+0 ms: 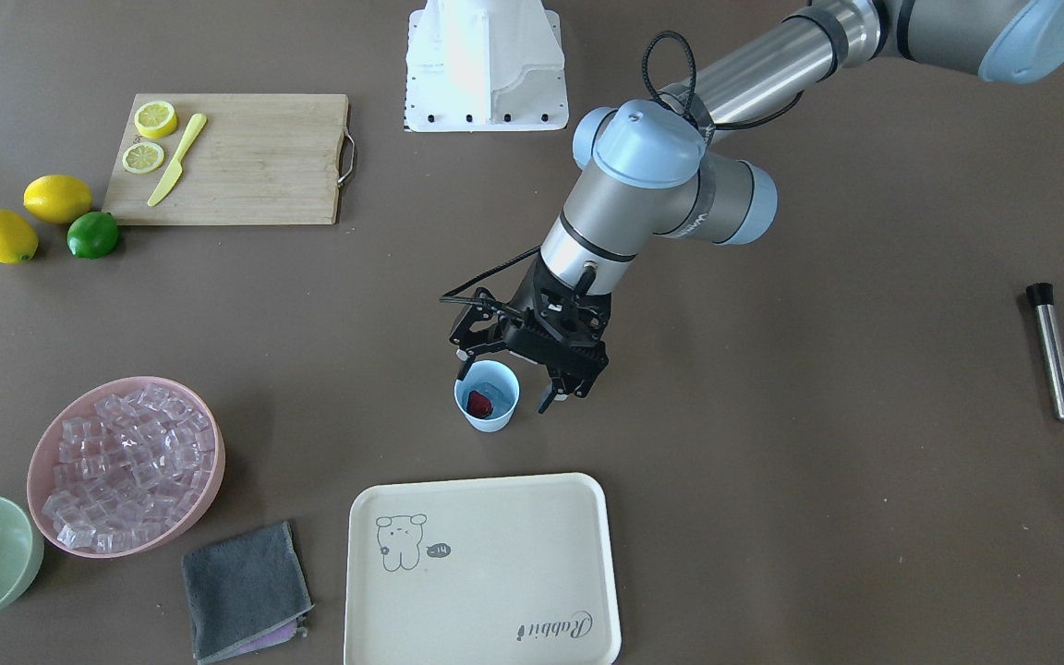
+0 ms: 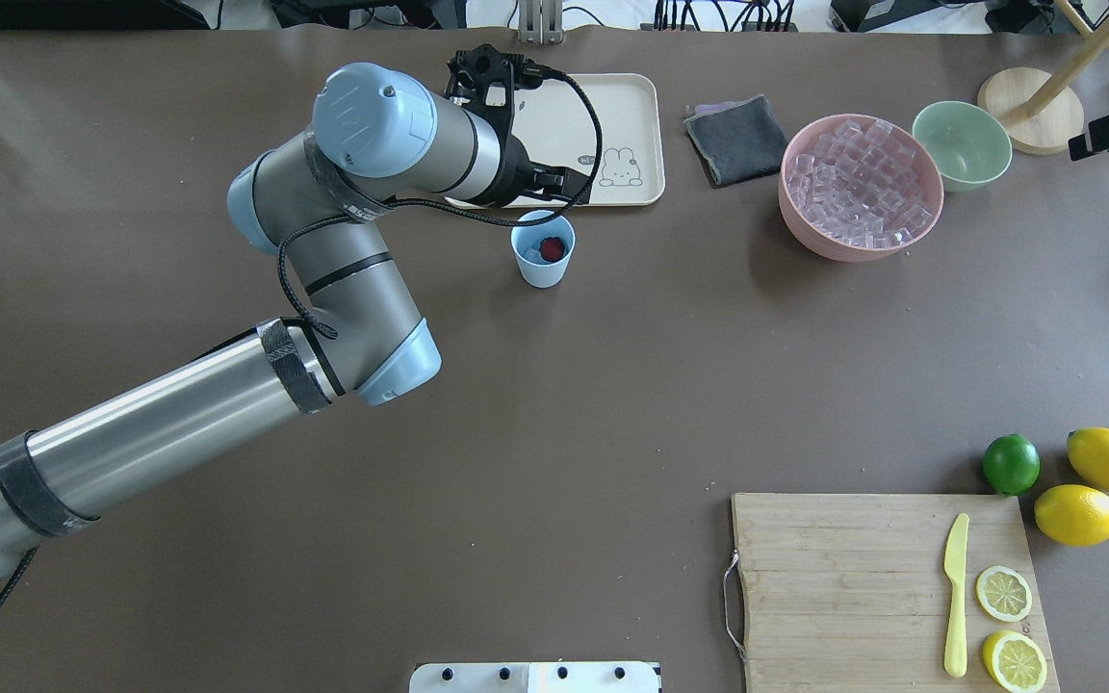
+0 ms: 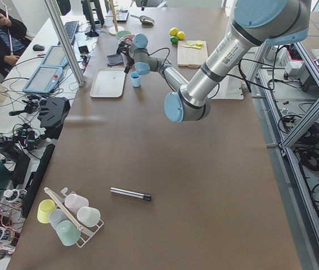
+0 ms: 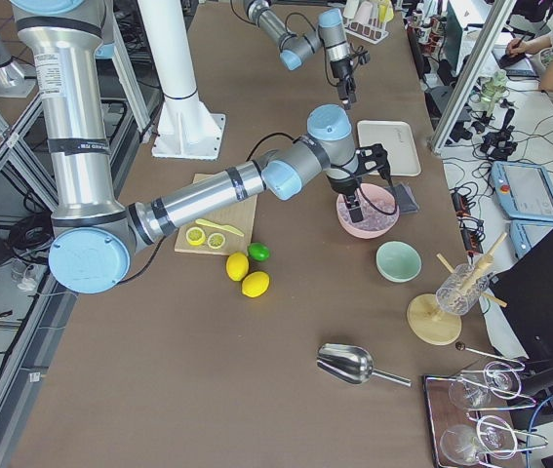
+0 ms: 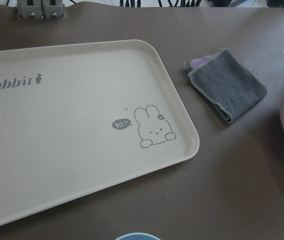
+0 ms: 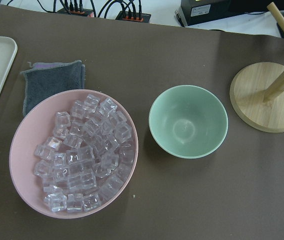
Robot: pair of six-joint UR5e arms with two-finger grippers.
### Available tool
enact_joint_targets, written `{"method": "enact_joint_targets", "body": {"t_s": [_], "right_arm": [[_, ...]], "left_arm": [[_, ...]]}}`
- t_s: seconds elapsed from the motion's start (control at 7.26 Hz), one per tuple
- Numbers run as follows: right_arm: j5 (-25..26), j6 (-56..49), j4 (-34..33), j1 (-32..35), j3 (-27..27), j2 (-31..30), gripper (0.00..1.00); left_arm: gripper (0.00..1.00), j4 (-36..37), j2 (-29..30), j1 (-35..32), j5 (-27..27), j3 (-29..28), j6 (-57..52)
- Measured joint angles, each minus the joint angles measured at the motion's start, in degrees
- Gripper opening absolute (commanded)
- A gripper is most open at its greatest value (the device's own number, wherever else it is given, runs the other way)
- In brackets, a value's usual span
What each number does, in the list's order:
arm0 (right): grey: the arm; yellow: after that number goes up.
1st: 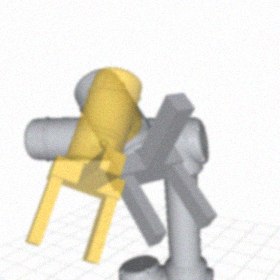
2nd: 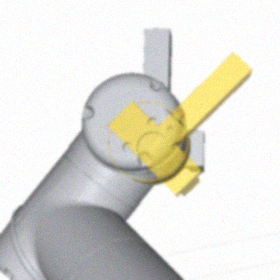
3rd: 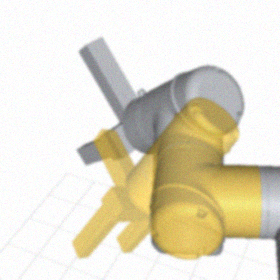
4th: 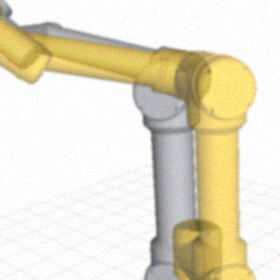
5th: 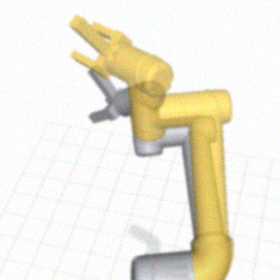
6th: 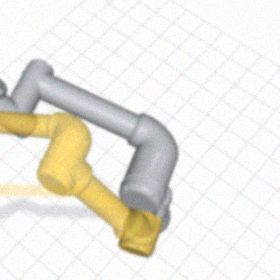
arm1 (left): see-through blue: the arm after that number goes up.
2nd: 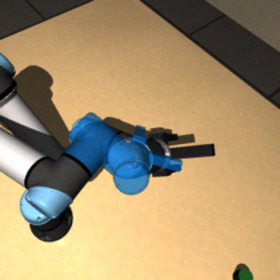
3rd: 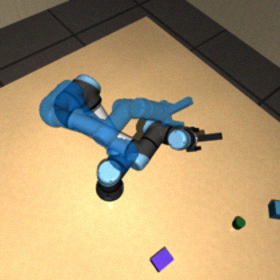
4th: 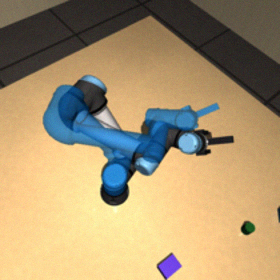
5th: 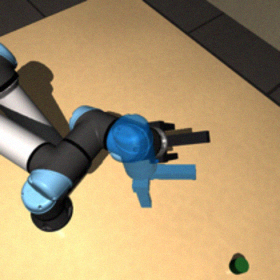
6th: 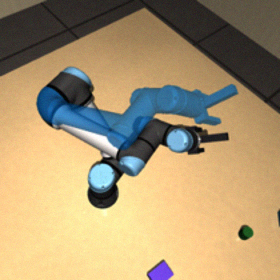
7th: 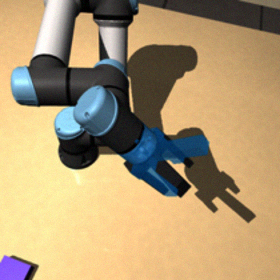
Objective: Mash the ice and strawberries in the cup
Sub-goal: 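Open the left gripper to drop the strawberry into the cup, then withdraw the left arm away from the cup toward the table edge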
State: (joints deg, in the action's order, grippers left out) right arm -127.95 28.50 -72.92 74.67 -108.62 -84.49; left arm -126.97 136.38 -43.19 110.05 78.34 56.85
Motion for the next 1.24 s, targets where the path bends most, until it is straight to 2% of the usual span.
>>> {"method": "enact_joint_targets", "body": {"t_s": [0.28,0.41,0.69,1.24], "right_arm": [[-1.7,0.0,-0.8,0.1,0.3,-0.1,1.00],[-2.6,0.0,-2.0,0.1,0.4,0.0,1.00],[-3.1,-0.2,-4.0,0.1,0.6,0.3,1.00],[-2.6,-0.1,-4.9,0.2,0.2,-0.3,1.00]], "left_arm": [[0.97,6.4,-6.2,-8.8,12.0,6.5,-0.4],[0.97,7.8,-9.6,-11.8,14.8,8.6,-1.4],[0.97,8.7,-17.3,-16.8,17.3,10.4,-7.8],[0.97,9.9,-28.3,-24.7,19.0,8.5,-23.8]]}}
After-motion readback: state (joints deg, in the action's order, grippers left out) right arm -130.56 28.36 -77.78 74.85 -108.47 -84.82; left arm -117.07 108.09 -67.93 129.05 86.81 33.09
